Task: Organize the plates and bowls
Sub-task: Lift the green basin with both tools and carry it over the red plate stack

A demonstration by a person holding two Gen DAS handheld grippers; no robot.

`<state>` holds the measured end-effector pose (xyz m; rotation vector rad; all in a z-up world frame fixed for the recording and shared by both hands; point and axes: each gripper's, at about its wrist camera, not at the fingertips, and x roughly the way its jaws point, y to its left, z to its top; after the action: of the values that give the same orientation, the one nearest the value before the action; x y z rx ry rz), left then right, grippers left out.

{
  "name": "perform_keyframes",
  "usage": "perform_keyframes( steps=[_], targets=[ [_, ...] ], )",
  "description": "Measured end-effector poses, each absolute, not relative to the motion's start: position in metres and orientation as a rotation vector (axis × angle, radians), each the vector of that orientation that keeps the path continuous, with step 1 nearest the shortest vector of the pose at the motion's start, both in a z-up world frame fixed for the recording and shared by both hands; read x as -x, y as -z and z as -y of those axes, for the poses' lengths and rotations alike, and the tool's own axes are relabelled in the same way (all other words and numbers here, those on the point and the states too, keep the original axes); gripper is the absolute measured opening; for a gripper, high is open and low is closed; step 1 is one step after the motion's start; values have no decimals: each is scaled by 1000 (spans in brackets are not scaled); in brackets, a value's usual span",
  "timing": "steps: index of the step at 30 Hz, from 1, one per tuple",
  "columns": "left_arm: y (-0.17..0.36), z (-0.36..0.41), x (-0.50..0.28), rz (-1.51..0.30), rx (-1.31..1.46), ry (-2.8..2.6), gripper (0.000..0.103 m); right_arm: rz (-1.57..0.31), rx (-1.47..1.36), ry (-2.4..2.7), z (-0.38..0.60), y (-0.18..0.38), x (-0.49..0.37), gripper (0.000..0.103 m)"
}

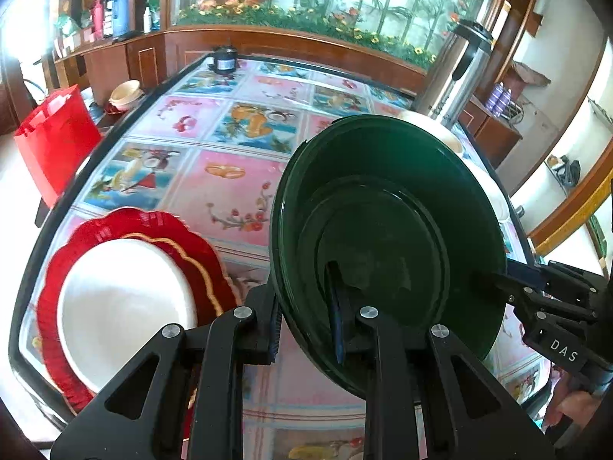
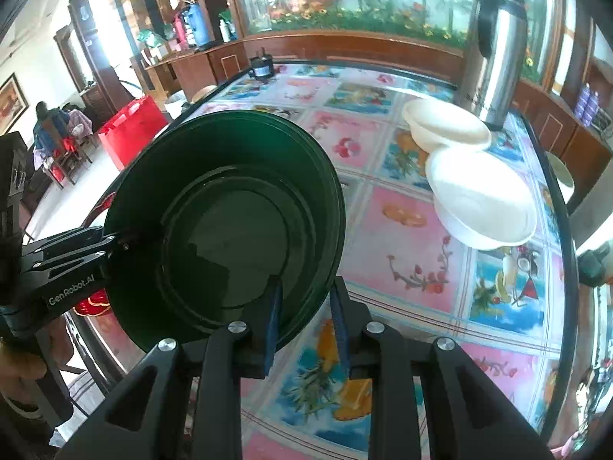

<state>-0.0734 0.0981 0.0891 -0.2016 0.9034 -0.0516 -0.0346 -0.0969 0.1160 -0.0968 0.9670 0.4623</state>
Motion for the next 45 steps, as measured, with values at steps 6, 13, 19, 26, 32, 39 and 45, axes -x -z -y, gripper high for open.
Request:
perform_keyframes(
  steps=[6, 13, 19, 26, 32, 39, 45],
  targets=[
    [-97, -128, 86, -879, 223, 7, 20, -951, 134, -516, 67, -124, 37, 27],
    [-103, -158, 100, -854, 244, -50, 20, -929, 157, -572, 37, -132, 37, 27],
    [-110, -186, 113, -833, 264, -100, 20, -915, 187, -629, 7, -137, 39, 28],
    [-114, -213, 128, -816, 288, -150, 20, -906, 221, -687, -25, -138, 42, 30],
    [-113, -229, 135, -816, 316, -177, 20, -898, 241, -721, -43, -140, 42, 31],
    [-113, -242, 141, -809, 337, -194, 20, -899, 262, -746, -59, -140, 43, 33],
    [-107, -249, 147, -823, 344, -205, 20, -907, 280, -764, -69, -135, 47, 35]
  ],
)
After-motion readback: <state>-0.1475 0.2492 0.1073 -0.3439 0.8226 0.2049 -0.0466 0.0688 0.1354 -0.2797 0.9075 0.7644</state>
